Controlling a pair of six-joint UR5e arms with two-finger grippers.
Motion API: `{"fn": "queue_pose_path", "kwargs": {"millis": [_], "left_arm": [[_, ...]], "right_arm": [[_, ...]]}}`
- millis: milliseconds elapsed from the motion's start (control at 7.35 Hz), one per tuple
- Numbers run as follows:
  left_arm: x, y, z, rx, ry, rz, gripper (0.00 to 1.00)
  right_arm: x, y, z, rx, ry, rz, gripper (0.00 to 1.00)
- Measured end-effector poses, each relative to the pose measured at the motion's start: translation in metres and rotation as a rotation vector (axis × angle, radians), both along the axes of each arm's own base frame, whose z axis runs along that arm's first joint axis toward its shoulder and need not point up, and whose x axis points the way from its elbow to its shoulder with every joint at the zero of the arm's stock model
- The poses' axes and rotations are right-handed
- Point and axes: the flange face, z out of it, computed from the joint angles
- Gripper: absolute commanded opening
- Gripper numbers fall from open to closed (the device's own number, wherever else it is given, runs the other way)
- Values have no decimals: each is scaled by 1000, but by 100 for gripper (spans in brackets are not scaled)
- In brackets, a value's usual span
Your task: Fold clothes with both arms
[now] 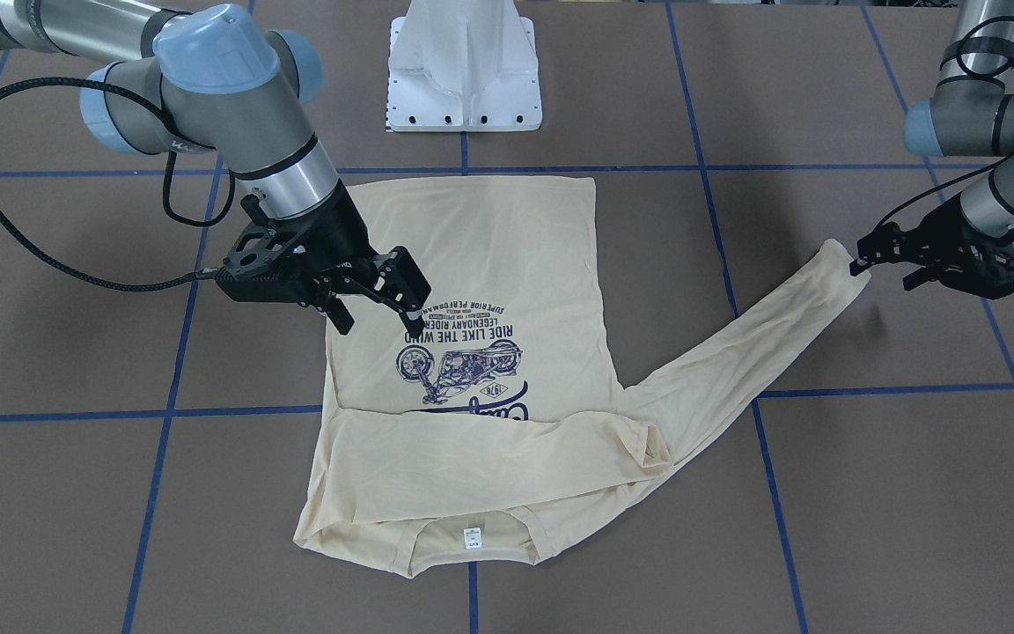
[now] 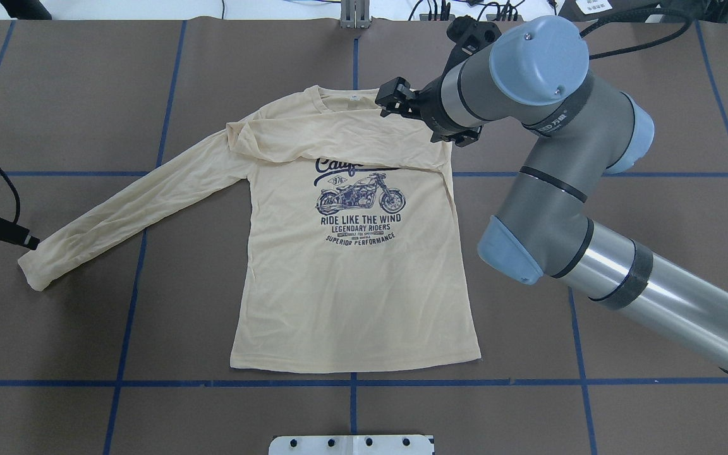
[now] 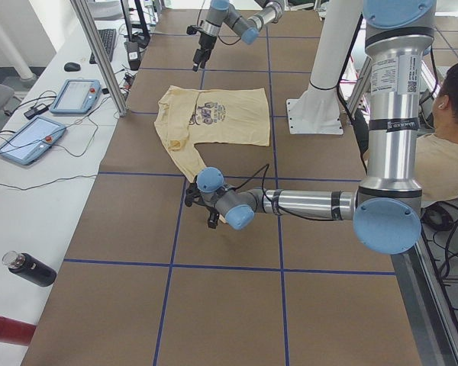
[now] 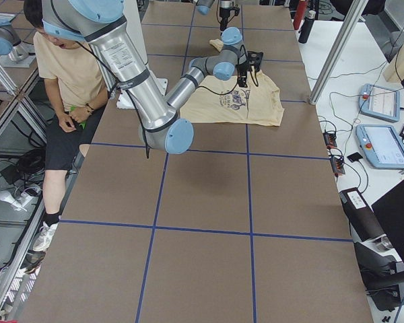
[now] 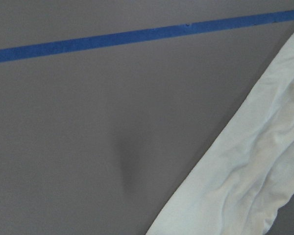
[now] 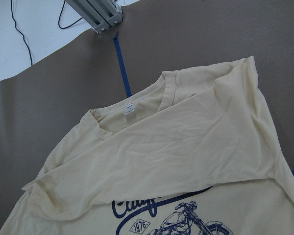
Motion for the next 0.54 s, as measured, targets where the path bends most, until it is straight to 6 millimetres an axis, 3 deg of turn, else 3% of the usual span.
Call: {"fn": "queue_pose_path", "kwargs": {"millis": [272, 544], "left_arm": [[5, 5, 12, -19, -11, 14, 74], [7, 6, 18, -30, -19, 17, 66]], "right_arm": [[0, 0, 0, 1, 1, 1, 99], [0, 0, 0, 1, 1, 3, 99]]}}
